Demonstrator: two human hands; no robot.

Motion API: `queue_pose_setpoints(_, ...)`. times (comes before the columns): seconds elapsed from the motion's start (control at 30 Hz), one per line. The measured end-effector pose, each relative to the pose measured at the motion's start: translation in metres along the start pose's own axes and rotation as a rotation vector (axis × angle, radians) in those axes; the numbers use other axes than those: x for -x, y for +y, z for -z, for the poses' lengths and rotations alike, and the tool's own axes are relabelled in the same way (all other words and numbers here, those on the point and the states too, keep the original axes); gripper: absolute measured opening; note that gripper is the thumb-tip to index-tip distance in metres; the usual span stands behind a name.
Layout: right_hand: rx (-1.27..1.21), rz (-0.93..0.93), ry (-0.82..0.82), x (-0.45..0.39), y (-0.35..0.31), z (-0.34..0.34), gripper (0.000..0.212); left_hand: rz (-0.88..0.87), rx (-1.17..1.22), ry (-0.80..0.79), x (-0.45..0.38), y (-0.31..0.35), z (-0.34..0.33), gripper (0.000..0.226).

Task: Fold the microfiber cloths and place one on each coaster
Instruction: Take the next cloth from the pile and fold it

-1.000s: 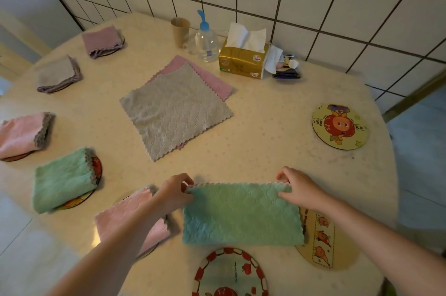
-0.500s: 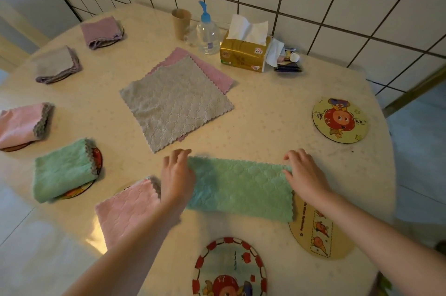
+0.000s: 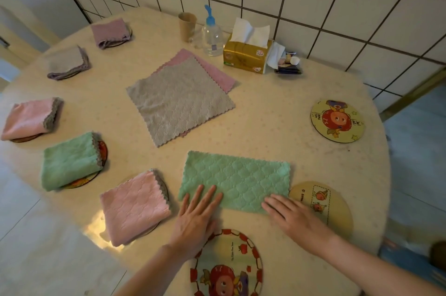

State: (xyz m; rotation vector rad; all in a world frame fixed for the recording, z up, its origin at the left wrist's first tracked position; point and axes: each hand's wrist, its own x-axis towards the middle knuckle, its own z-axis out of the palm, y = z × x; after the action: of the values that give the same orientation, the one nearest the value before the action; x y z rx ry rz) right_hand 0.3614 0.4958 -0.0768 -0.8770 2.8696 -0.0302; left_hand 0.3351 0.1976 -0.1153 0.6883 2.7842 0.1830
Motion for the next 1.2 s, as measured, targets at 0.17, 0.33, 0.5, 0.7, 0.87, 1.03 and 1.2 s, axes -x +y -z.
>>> queue_pose_setpoints(0.17, -0.029, -0.014, -0.022, -0.004, -0.007, -0.003, 0.077, 0.066, 0.054, 0.005, 0.003, -0.007, 0.004, 0.06)
queue_pose_setpoints(0.33, -0.042, 0.017, 0.02, -0.015, -0.001, 0.017, 0.057, 0.095, 0.057, 0.001, 0.001, 0.002, 0.008, 0.066)
queue_pose_setpoints(0.5, -0.07, 0.035, 0.07, -0.013, -0.006, 0.037, 0.038, 0.081, 0.129, 0.005, -0.004, 0.058, 0.029, 0.068)
queue_pose_setpoints(0.7, -0.263, 0.093, 0.083, 0.03, -0.055, 0.045, 0.027, 0.006, 0.235, 0.007, 0.015, 0.117, 0.024, 0.075)
queue_pose_setpoints(0.87, -0.458, 0.122, 0.08, 0.057, -0.071, 0.04, 0.02, -0.208, 0.206, -0.079, 0.047, 0.102, 0.004, 0.055)
queue_pose_setpoints(1.03, -0.215, 0.133, -0.046, 0.054, -0.04, 0.008, 0.078, -0.355, 0.073, -0.048, 0.077, 0.075, -0.004, 0.065)
queue_pose_setpoints(1.2, -0.034, 0.244, -0.182, 0.052, -0.043, -0.006, 0.098, -0.364, 0.05, -0.046, 0.091, 0.055, -0.009, 0.066)
